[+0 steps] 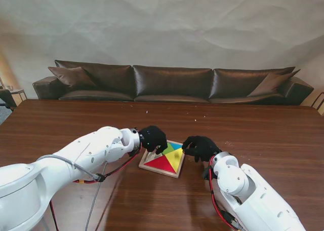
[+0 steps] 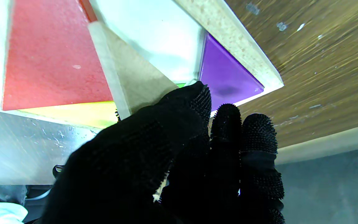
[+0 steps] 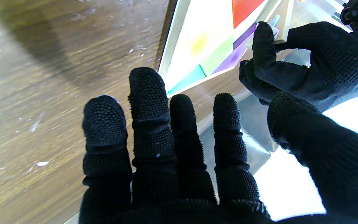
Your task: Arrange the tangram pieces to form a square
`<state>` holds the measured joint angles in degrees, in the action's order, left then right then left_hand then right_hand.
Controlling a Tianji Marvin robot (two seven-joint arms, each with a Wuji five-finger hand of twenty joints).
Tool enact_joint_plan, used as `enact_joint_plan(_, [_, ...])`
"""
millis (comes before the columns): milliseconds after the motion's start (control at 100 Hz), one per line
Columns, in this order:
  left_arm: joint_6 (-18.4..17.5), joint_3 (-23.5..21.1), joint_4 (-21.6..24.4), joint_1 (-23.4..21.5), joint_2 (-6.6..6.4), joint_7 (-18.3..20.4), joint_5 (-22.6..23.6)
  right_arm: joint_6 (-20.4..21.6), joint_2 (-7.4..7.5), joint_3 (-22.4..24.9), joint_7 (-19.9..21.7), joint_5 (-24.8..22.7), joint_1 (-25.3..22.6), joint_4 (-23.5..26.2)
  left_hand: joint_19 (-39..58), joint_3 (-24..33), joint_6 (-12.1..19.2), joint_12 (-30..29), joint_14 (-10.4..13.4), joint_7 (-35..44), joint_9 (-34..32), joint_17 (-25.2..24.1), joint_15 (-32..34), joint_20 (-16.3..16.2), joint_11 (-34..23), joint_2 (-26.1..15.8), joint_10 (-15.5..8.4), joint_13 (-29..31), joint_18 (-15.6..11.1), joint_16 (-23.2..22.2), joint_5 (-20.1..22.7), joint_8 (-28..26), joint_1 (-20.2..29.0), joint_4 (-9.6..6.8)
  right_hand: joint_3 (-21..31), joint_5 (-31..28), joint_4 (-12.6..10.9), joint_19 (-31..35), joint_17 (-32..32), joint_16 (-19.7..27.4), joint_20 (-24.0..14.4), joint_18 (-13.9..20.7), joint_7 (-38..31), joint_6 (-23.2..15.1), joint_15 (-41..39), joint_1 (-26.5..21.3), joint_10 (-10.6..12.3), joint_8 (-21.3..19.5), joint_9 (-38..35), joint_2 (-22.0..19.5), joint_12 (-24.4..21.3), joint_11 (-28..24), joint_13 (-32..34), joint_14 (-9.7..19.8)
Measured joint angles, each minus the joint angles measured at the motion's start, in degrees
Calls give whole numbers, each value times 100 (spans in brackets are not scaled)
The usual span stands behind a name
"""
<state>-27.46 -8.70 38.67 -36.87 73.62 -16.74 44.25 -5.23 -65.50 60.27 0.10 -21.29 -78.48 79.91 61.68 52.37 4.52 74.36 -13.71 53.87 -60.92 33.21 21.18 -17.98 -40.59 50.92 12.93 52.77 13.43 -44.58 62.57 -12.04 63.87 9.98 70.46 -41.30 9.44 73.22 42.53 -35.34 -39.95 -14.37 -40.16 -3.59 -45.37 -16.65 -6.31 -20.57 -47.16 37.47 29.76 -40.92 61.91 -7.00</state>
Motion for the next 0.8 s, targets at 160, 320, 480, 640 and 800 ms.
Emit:
enact_joint_plan(160, [10,16,-3,1,-3,-17,16,0,0,-6,3,19,2,0,1,1,5,2,42,2,0,-56,-1,2,22,0,0,-76,0,57,4,-11,0,0,0,0,0,0,0,0,0,0,0,0,-1,0,0,0,0,0,0,0,0,-2])
enact_joint_plan(320, [31,-14,85,-33,-45,23,105,5,0,-11,4,29,7,-5,1,58,59,2,62,11,0,-161,-1,3,166,-5,-21,-196,-43,125,61,-55,0,0,0,0,0,0,0,0,0,0,0,0,-1,0,0,0,0,0,0,0,0,-2])
enact_joint_plan(480, [153,-188,660,-119,-286,316,186,7,-1,-14,12,35,9,-10,1,133,66,-17,82,41,1,-265,26,3,530,-53,-129,-370,-129,292,61,-101,0,1,-1,0,0,0,0,0,0,0,0,1,-2,0,0,0,0,0,0,0,-1,-3])
enact_joint_plan(640, [179,-206,667,-129,-300,310,235,12,-1,-18,14,50,14,-18,-7,194,73,-172,135,47,5,-445,199,-98,992,-87,-219,-659,-196,641,61,-252,0,5,-1,0,0,0,0,0,0,0,0,1,-2,0,0,0,0,0,0,0,-1,-3])
enact_joint_plan(800, [262,-218,746,-140,-347,431,238,16,-5,-19,6,80,18,-33,-10,209,77,-232,153,48,5,-473,323,-353,1146,-93,-266,-770,-262,955,61,-287,-5,7,-1,0,0,0,0,0,0,0,0,1,-2,0,-1,0,0,0,0,0,-1,-6])
